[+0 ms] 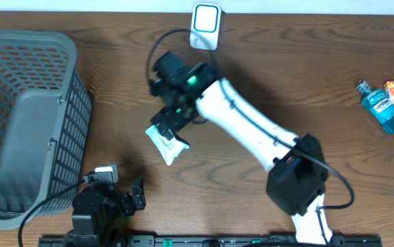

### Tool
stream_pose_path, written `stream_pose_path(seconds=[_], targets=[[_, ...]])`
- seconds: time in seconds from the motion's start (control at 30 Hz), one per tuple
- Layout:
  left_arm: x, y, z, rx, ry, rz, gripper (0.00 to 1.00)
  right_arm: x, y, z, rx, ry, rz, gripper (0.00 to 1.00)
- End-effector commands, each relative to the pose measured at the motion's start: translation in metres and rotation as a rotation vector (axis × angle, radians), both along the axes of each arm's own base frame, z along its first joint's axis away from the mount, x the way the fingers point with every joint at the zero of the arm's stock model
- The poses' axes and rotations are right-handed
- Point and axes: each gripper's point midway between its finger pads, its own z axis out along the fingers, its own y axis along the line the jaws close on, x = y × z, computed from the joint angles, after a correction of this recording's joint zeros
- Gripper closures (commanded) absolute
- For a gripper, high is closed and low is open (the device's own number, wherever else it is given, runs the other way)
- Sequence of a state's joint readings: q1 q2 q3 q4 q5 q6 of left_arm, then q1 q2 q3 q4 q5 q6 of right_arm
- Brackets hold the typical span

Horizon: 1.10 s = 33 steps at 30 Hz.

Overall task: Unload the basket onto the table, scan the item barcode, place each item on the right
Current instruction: 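Move the right gripper to the white wipe pack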

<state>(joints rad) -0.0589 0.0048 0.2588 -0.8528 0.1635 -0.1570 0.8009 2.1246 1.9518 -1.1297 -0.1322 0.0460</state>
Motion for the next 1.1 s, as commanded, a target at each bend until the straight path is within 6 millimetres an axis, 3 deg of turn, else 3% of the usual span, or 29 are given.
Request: stream_pose_path(seconds=[0.0, 0.2, 0.37, 0.5, 0.63, 0.77, 0.87, 1.07], targets=[[-0.006, -0.001, -0.009, -0.004, 0.040, -0.007, 0.01, 0.008, -0.002, -0.004, -0.116, -0.160, -0.082, 0.04], [-0.006, -0.001, -0.009, -0.004, 0.040, -0.007, 0.01, -0.010, 0.017, -0.032, -0.148, -0.220, -0.055, 0.15], [-0.006, -0.001, -0.009, -0.004, 0.040, -0.007, 0.01, -0.015, 0.029, -0.038, -0.125, -0.241, -0.065, 0.23], [-0.006, -0.001, -0.009, -0.004, 0.040, -0.007, 0.01, -0.021, 0.025, -0.047, -0.117, -0.196, -0.142, 0.39], [-0.006, -0.001, -0.009, -0.004, 0.040, -0.007, 0.01, -0.029, 0.030, -0.057, -0.088, -0.152, -0.127, 0.69], [-0.006, -0.001, -0.009, -0.004, 0.040, -0.007, 0.01, -0.034, 0.029, -0.072, -0.078, -0.133, -0.120, 0.84], [-0.006, -0.001, -0.009, -0.004, 0.040, -0.007, 0.01, -0.034, 0.026, -0.080, -0.085, -0.130, -0.123, 0.87], [-0.006, -0.001, -0.009, -0.004, 0.040, -0.007, 0.01, -0.014, 0.001, -0.086, -0.133, -0.151, -0.196, 0.94]])
